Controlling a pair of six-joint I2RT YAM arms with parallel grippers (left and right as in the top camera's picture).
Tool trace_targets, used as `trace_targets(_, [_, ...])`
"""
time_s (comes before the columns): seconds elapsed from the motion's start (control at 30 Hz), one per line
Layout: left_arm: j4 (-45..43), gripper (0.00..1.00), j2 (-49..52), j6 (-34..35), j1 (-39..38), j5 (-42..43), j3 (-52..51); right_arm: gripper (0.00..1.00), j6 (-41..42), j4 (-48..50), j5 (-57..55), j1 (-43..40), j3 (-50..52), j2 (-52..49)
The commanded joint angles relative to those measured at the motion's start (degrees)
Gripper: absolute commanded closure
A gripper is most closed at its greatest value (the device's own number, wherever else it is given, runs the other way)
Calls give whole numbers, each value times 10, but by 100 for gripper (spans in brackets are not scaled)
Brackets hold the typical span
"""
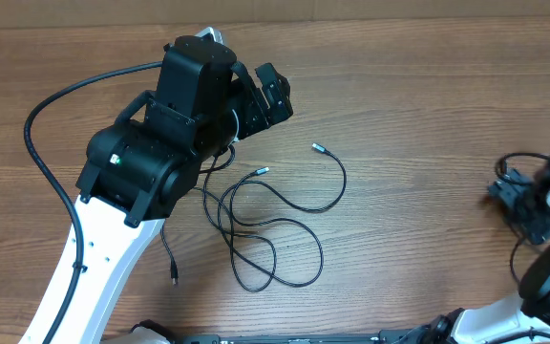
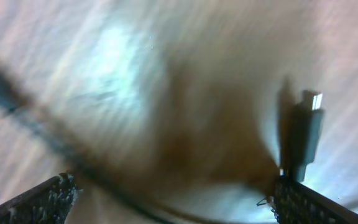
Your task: Untangle cables
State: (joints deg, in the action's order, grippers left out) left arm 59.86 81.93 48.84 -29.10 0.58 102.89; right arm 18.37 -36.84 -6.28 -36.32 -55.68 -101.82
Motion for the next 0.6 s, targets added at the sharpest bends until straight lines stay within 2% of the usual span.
trace_targets(0.0, [0,0,5,-17,2,-10,8,0,26,-14,-20,-54,55,-49])
trace_targets(0.3, [0,0,5,-17,2,-10,8,0,72,-20,-11,-187,60,-49])
trace_targets(0.57, [0,0,5,-17,2,-10,8,0,71,-9,22,-225,60,-49])
